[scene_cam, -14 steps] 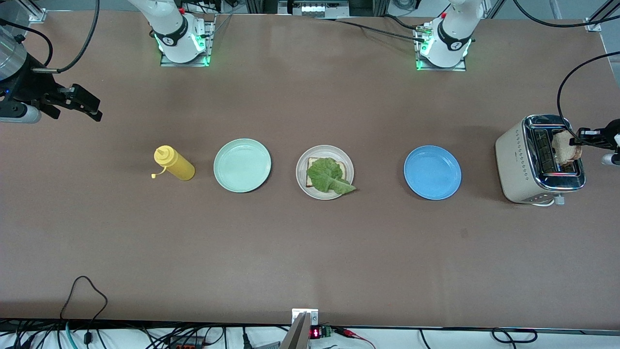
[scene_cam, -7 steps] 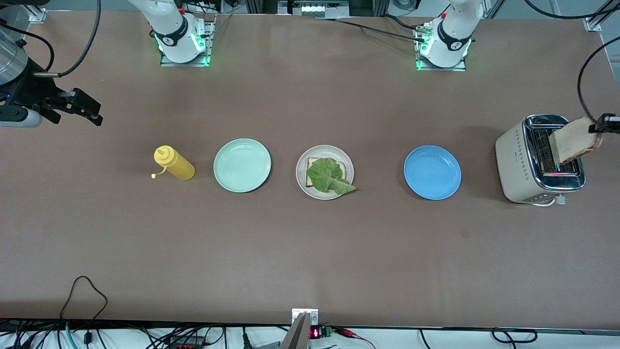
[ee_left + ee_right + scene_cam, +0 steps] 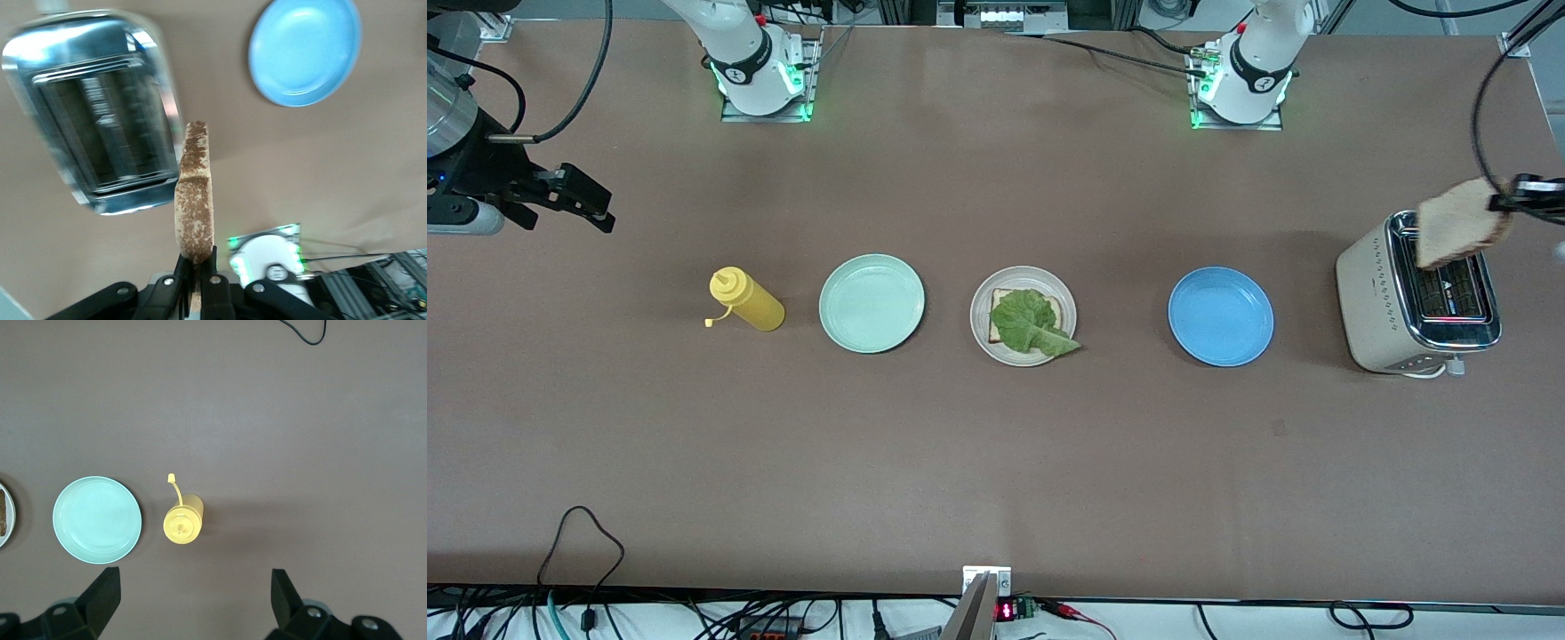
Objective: Make sandwich in beige plate with both arms
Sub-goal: 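Carry the toast slice over the lettuce on the beige plate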
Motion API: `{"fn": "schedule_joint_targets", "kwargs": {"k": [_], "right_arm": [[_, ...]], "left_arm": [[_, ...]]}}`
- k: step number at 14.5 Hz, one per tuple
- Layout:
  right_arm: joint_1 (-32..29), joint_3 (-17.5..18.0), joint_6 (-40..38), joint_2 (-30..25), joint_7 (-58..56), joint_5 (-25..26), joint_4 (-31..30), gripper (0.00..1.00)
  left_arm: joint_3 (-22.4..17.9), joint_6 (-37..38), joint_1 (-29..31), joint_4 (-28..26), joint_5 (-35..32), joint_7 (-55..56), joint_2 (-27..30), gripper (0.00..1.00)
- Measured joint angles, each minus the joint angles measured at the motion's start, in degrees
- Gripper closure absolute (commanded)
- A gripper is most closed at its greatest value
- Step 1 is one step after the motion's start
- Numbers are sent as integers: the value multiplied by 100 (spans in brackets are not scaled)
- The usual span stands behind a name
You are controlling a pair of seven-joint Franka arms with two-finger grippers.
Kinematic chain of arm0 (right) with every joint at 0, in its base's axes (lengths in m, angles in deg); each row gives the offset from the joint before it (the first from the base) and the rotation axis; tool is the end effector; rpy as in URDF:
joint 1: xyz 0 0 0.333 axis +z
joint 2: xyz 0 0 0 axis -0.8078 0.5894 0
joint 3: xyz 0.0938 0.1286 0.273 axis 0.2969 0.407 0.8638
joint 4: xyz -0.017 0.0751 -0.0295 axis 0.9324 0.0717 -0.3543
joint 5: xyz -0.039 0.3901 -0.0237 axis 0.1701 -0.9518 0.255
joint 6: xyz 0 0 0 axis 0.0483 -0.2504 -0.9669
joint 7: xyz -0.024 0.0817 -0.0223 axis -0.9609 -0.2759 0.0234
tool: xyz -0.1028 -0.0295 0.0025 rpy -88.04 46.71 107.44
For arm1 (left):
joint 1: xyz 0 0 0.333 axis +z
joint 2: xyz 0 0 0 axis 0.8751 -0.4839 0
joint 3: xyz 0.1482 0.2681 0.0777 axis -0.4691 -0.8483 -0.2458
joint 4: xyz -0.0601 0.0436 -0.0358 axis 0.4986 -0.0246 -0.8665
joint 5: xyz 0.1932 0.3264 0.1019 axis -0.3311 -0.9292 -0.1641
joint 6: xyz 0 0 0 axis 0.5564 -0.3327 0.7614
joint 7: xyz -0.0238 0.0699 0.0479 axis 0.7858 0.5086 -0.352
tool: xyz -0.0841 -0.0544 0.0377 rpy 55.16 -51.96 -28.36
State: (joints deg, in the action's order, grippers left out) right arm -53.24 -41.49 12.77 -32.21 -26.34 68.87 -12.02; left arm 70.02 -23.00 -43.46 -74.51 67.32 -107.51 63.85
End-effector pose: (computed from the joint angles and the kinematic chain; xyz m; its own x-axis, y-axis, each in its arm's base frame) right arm 0.5527 0.0368 0.6099 0.9977 -0.0308 0.0597 -0.0312 -0.9995 0.0058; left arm 0.5566 0.1155 0.5278 0.8937 -0.1856 -0.4085 -0.1281 -0.9781 0.1642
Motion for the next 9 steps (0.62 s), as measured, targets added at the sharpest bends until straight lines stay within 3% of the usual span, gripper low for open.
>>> {"fn": "schedule_joint_targets", "kwargs": {"k": [4, 9], "right_arm": [[-3, -2, 0, -9, -8, 0, 17, 0], [-13, -3, 1, -10, -10, 0, 21, 0]], "left_arm": [[299, 26, -837, -13, 1090, 1548, -258, 99], [325, -1063, -1533, -44, 3038, 2423, -858, 99]]}}
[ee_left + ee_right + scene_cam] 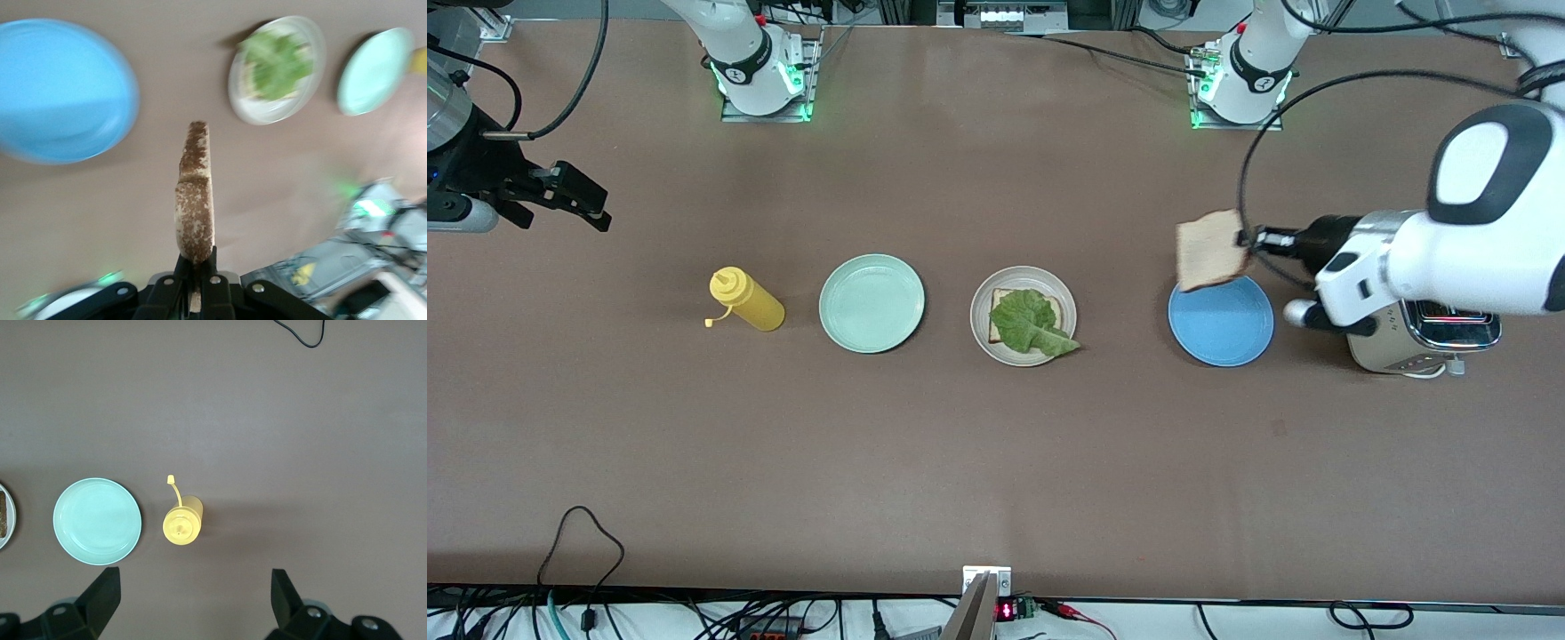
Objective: Make sandwich in beige plate with both arms
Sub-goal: 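Carry the toast slice over the lettuce on the beige plate, then lower the toast onto the lettuce and open the left gripper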
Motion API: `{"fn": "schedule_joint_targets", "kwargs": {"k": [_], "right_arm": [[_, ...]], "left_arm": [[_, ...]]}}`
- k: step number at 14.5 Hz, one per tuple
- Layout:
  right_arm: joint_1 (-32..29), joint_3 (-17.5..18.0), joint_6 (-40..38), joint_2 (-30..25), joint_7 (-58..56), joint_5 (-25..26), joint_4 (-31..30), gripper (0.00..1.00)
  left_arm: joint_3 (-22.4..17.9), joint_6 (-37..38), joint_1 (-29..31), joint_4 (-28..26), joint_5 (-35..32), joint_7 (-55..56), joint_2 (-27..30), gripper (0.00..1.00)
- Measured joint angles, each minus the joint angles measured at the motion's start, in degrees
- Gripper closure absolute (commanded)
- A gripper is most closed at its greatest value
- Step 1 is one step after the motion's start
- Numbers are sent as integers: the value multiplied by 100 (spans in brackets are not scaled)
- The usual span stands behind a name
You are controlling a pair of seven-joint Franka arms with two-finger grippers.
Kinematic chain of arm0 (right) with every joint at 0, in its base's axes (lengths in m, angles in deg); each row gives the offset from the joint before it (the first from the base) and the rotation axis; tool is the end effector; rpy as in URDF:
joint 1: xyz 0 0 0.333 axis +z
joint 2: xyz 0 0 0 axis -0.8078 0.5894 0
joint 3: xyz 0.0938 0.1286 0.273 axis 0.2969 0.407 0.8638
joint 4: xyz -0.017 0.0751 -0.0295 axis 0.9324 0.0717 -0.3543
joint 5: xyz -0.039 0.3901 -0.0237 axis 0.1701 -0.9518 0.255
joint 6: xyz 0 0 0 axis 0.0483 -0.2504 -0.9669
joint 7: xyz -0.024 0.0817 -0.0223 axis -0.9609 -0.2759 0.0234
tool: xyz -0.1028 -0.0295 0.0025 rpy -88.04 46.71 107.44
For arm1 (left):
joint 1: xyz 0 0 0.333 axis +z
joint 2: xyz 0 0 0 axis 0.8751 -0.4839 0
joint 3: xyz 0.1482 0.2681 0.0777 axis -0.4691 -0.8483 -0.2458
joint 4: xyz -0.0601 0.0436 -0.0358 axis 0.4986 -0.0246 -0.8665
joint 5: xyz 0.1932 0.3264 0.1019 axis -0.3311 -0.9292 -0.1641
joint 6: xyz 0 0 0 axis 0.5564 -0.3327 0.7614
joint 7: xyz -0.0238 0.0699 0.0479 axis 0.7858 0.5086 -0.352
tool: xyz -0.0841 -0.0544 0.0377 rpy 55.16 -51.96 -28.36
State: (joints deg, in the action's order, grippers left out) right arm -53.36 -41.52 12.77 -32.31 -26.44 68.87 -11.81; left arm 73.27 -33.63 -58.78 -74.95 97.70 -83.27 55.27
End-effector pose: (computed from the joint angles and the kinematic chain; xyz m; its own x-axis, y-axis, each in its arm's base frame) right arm 0.5525 0.0353 0.6126 0.9974 -0.0316 0.0650 -0.0321 -0.9995 0.0055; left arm 0.6081 -0.1264 0.4627 0.8938 -0.1527 -0.4217 0.0894 -0.8607 0.5013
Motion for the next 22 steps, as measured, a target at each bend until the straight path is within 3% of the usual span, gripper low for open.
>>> {"fn": "schedule_joint_targets", "kwargs": {"k": [3, 8, 12, 18, 22], "right_arm": [[0, 2, 1, -15, -1, 0, 6, 0], [0, 5, 1, -23, -4, 0, 8, 0], [0, 5, 1, -26, -5, 0, 9, 0], [0, 5, 1, -29, -6, 0, 9, 0], [0, 5, 1, -30, -6, 0, 9, 0]], "left_arm": [[2, -978, -196, -283, 1553, 74, -333, 99], [73, -3080, -1083, -957, 2736, -279, -748, 99], [71, -3261, -1272, -1124, 2973, -1449, -1127, 99], [57, -3321, -1261, -1836, 4443, -3748, -1508, 99], [55, -3347, -1253, -1971, 4686, -4272, -1667, 99]]}}
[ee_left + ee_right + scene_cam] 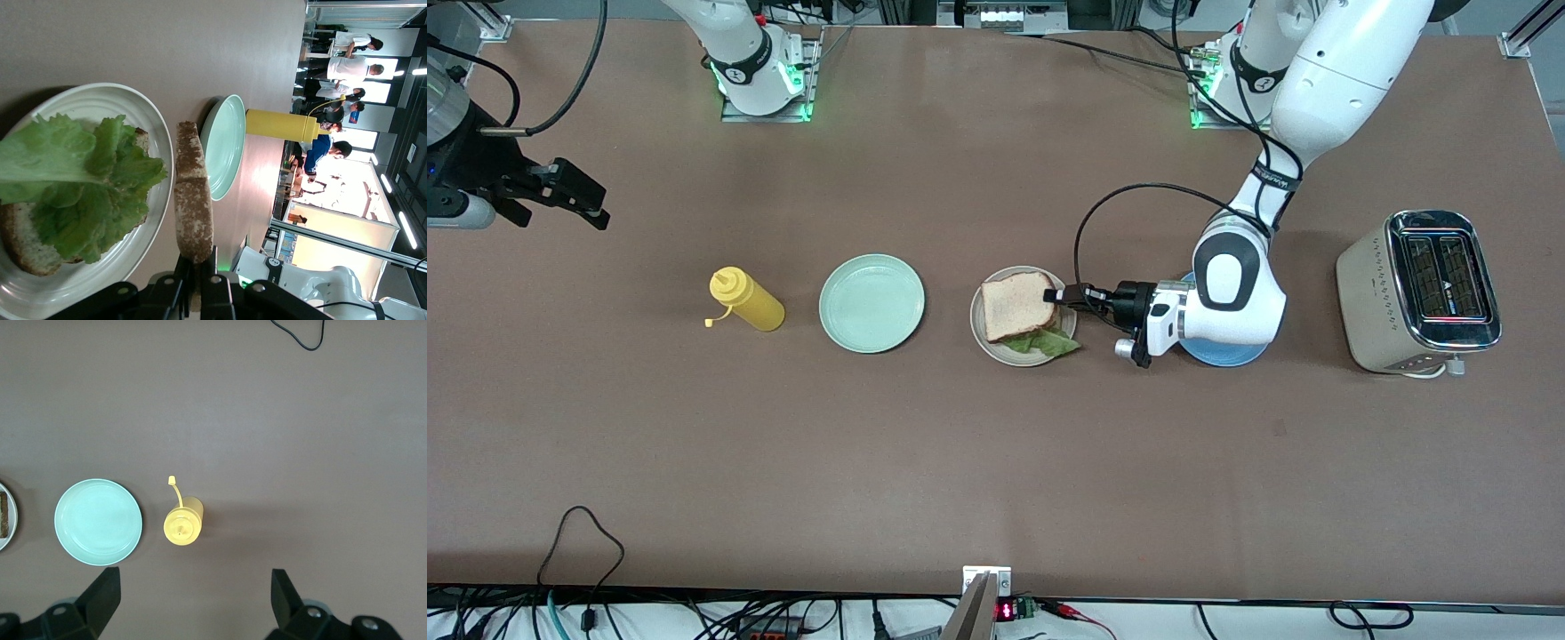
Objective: Make sandwich in beige plate with both arms
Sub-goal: 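Lower the toast onto the lettuce and open the left gripper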
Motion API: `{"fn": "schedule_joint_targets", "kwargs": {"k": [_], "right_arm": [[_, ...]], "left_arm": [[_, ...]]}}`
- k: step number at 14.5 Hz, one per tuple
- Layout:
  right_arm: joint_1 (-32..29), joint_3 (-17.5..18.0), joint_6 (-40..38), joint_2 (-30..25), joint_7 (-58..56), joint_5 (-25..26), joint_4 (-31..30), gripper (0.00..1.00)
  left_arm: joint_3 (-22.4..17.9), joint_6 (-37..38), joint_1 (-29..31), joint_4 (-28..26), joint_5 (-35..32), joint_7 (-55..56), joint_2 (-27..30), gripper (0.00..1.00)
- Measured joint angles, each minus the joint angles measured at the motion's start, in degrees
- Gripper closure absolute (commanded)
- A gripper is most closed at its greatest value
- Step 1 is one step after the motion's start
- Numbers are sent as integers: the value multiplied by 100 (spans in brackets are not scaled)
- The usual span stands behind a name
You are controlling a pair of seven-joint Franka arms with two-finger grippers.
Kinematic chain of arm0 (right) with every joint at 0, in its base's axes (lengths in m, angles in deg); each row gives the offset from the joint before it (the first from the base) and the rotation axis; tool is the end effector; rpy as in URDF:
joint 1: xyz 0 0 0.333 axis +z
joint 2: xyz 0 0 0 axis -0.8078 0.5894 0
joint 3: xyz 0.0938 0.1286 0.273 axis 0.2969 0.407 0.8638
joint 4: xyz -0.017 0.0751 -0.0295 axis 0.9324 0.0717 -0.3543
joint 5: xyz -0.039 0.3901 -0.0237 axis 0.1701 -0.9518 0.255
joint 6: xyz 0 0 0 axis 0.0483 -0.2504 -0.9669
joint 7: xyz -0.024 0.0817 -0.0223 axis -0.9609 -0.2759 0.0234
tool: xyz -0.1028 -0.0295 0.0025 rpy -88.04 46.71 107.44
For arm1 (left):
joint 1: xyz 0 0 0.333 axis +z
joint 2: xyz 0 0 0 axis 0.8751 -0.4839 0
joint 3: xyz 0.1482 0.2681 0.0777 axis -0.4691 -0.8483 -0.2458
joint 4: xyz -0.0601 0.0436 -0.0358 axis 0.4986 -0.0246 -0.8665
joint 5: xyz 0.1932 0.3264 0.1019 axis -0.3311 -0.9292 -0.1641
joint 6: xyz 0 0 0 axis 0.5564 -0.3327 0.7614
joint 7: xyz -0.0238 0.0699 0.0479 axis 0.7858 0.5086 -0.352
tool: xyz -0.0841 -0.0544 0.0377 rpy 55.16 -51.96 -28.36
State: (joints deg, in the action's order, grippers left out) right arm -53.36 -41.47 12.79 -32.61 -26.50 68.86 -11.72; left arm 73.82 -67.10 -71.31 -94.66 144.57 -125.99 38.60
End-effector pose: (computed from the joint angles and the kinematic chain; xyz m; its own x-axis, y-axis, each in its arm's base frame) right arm 0.5511 0.0358 0.6163 0.9970 -0.0298 0.0721 -0.0302 -0.9995 0.0050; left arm 0.5674 -0.2705 0.1879 0.9751 -0.1653 -0.1480 0.0754 -0.3805 0.9217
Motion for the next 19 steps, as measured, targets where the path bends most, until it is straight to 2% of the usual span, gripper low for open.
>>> {"fn": "schedule_joint_targets", "kwargs": {"k": [5, 9, 10, 11, 12, 19], "right_arm": [[0, 0, 0, -17, 0, 0, 0, 0], [0, 0, 0, -27, 0, -1, 0, 0], [0, 0, 0, -27, 0, -1, 0, 0], [0, 0, 0, -27, 0, -1, 0, 0], [0, 0, 0, -27, 0, -1, 0, 0], [0, 0, 0, -27, -1, -1, 0, 0]], "left_arm": [[-2, -5, 42, -8, 142, -562, -238, 99], [-4, -6, 52, -8, 143, -661, -265, 94], [-5, -6, 66, -8, 143, -669, -280, 87], [-7, -6, 85, -8, 143, -682, -296, 63], [-9, -6, 104, -9, 143, -689, -312, 1], [-48, -6, 180, -4, 122, -716, -387, 0]]}}
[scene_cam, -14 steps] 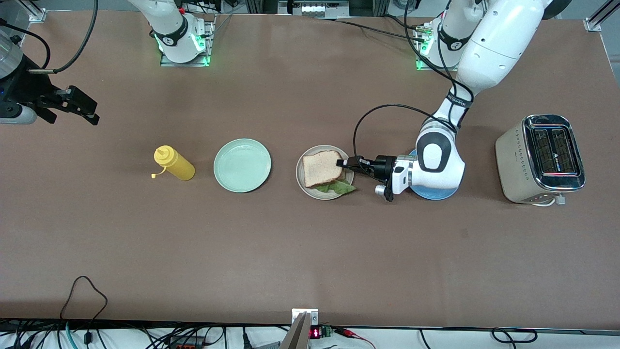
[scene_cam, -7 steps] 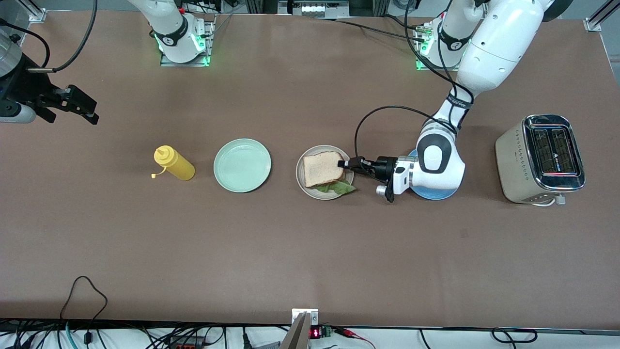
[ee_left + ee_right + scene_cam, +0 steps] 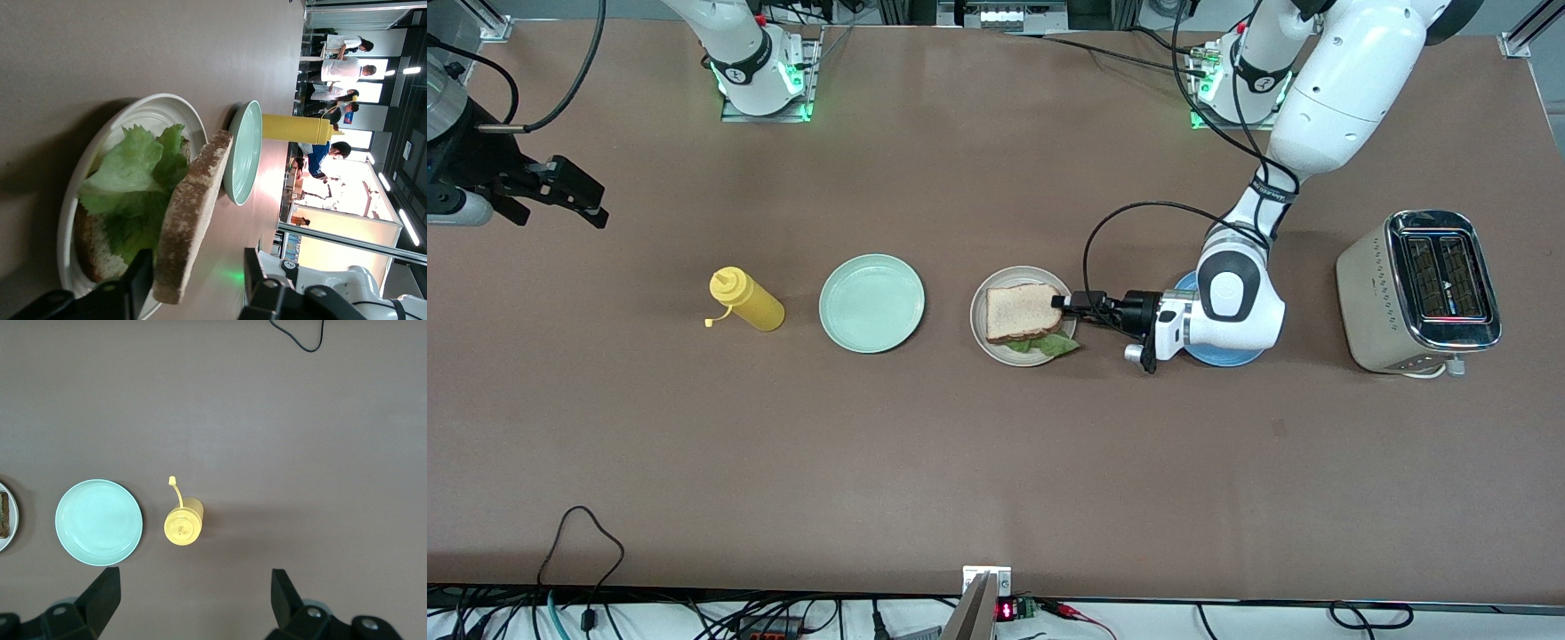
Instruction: Make sandwich in beige plate with both arms
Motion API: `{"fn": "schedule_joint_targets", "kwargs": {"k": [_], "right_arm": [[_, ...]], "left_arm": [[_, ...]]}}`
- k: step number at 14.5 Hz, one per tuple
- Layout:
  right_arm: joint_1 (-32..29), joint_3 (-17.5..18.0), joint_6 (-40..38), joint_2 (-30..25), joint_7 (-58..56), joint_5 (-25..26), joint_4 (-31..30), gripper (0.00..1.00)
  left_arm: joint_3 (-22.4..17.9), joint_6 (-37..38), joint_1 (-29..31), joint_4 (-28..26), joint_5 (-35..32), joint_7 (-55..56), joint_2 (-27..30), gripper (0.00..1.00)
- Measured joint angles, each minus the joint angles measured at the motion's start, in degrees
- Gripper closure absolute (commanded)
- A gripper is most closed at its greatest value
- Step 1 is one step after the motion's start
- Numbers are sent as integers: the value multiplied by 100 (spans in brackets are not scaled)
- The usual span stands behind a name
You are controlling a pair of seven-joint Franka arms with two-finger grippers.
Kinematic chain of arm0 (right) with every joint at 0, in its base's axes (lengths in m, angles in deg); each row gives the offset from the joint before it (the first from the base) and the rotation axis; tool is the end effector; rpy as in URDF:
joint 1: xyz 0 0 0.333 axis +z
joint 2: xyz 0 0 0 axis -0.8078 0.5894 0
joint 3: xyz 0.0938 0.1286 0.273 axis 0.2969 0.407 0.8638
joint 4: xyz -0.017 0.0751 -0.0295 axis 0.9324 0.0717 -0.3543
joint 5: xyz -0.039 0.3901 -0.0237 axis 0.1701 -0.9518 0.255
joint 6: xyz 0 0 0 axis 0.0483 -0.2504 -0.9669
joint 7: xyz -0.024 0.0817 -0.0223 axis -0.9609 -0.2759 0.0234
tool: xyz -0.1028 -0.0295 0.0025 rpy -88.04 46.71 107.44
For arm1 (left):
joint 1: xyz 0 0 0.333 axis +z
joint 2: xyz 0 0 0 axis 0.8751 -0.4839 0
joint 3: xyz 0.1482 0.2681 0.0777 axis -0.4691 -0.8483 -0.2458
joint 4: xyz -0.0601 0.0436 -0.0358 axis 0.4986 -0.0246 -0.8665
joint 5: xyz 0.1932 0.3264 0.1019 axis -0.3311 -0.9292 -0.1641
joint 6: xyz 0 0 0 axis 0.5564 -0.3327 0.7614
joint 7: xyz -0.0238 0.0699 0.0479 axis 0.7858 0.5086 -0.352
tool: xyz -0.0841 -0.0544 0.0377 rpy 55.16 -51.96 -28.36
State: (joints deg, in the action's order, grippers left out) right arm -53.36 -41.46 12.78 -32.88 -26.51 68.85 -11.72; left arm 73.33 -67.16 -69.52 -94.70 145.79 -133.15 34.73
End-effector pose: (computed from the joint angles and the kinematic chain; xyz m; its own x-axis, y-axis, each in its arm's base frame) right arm 0.5497 0.0359 0.6189 0.9966 -0.0294 0.0766 -0.0299 -0.9995 0.0047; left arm 0.5670 -0.2466 0.1468 0.9822 -0.1567 -0.1033 0.0401 -0.3625 0.9311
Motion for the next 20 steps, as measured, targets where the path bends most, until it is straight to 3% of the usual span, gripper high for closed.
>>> {"fn": "schedule_joint_targets", "kwargs": {"k": [3, 6, 11, 15, 20], "right_arm": [[0, 0, 0, 0, 0, 0, 0, 0], [0, 0, 0, 0, 0, 0, 0, 0], [0, 0, 0, 0, 0, 0, 0, 0], [-1, 0, 0, 0, 0, 0, 0, 0], [-3, -2, 0, -3, -1, 0, 29, 0]], "left_arm": [[-3, 0, 99, 16, -300, 1, 126, 0], [-6, 13, 249, 35, -1009, 306, 403, 0], [-5, 90, 337, 76, -3109, 1789, 1226, 0], [-18, 485, 457, 241, -4826, 2711, 1525, 0], [8, 2027, 528, 1383, -6830, 4318, 1618, 0]]}}
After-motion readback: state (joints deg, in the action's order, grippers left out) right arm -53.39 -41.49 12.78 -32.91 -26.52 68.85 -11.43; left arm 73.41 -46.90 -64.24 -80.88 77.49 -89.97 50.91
